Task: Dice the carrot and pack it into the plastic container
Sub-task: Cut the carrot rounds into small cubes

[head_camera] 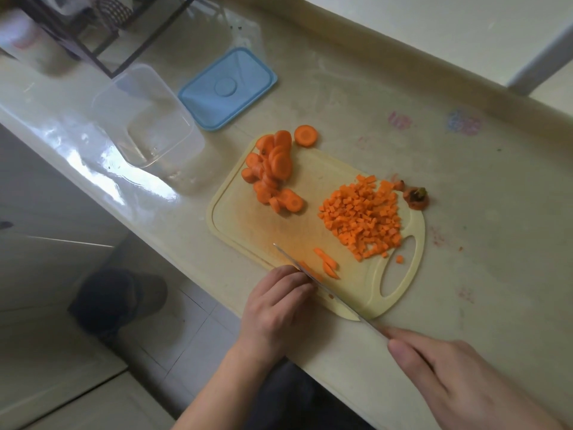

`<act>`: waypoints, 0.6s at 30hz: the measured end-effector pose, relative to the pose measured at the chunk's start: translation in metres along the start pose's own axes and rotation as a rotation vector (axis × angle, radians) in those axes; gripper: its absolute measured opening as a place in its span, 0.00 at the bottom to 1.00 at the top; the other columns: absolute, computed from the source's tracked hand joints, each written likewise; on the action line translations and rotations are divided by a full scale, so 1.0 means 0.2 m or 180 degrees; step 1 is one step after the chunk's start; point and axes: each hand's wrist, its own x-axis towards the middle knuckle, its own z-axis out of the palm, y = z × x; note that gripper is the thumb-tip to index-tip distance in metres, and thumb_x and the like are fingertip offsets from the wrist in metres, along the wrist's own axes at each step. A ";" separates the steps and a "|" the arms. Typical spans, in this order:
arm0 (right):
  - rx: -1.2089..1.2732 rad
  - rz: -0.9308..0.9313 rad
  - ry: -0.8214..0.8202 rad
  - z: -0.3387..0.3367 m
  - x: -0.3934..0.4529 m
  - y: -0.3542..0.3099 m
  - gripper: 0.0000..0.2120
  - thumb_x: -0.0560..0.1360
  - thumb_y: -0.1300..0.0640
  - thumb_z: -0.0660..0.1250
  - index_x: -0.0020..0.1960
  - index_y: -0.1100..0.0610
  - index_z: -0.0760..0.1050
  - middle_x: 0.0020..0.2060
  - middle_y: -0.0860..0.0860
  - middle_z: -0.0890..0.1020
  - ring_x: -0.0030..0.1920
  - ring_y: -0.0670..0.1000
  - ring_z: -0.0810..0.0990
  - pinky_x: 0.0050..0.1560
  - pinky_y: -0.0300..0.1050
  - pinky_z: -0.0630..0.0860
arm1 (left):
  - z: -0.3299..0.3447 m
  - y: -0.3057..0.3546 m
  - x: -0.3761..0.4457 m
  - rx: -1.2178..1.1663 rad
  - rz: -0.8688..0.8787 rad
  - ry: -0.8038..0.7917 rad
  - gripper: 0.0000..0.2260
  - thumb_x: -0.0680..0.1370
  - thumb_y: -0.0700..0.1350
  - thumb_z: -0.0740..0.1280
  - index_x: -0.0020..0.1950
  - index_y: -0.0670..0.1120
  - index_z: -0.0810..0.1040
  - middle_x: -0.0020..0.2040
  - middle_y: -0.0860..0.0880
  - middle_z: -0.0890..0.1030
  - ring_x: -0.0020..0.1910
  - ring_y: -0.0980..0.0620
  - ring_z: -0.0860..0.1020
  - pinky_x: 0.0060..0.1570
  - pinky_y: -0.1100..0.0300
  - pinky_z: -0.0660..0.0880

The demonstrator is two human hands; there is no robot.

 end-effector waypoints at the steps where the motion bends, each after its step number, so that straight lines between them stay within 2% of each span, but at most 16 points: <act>1: -0.0012 0.0003 0.0010 0.00 0.00 0.00 0.37 0.64 0.20 0.36 0.62 0.29 0.70 0.44 0.33 0.82 0.49 0.31 0.78 0.51 0.32 0.74 | 0.00 0.00 0.00 -0.0009 -0.0007 -0.0014 0.13 0.66 0.26 0.78 0.49 0.34 0.85 0.52 0.42 0.85 0.54 0.42 0.82 0.52 0.48 0.80; 8: -0.0074 0.0092 0.0189 0.03 -0.01 0.02 0.40 0.62 0.18 0.34 0.63 0.28 0.69 0.46 0.32 0.82 0.51 0.30 0.77 0.52 0.29 0.73 | 0.00 0.00 0.01 -0.0024 -0.0057 -0.0125 0.15 0.65 0.25 0.79 0.50 0.34 0.85 0.53 0.42 0.85 0.54 0.41 0.82 0.52 0.48 0.79; 12: -0.0258 0.0105 0.0315 0.05 0.00 0.03 0.43 0.60 0.19 0.31 0.63 0.30 0.69 0.47 0.34 0.82 0.54 0.34 0.78 0.53 0.31 0.73 | 0.00 0.00 0.01 -0.0063 -0.0077 -0.0138 0.13 0.66 0.26 0.78 0.49 0.34 0.85 0.52 0.42 0.85 0.54 0.41 0.82 0.53 0.49 0.79; 15: -0.0430 -0.0018 0.0342 0.08 0.04 0.03 0.42 0.64 0.21 0.31 0.63 0.35 0.69 0.51 0.37 0.83 0.56 0.41 0.79 0.56 0.40 0.75 | 0.00 0.00 0.01 -0.0053 -0.0094 -0.0061 0.11 0.68 0.28 0.78 0.49 0.35 0.85 0.51 0.43 0.85 0.55 0.43 0.82 0.54 0.50 0.80; 17: -0.0325 -0.0089 0.0201 0.08 0.07 0.02 0.36 0.68 0.23 0.36 0.62 0.38 0.70 0.50 0.42 0.83 0.55 0.44 0.80 0.55 0.46 0.76 | 0.00 0.01 0.01 -0.0061 -0.0104 -0.0035 0.10 0.69 0.28 0.77 0.49 0.36 0.85 0.51 0.43 0.85 0.55 0.43 0.82 0.55 0.50 0.80; 18: -0.0207 -0.0113 0.0171 0.07 0.07 0.01 0.34 0.70 0.24 0.38 0.61 0.39 0.71 0.50 0.42 0.83 0.54 0.43 0.80 0.55 0.46 0.76 | 0.00 0.01 0.01 -0.0059 -0.0086 -0.0038 0.09 0.70 0.29 0.76 0.49 0.36 0.85 0.51 0.43 0.85 0.55 0.43 0.82 0.54 0.50 0.80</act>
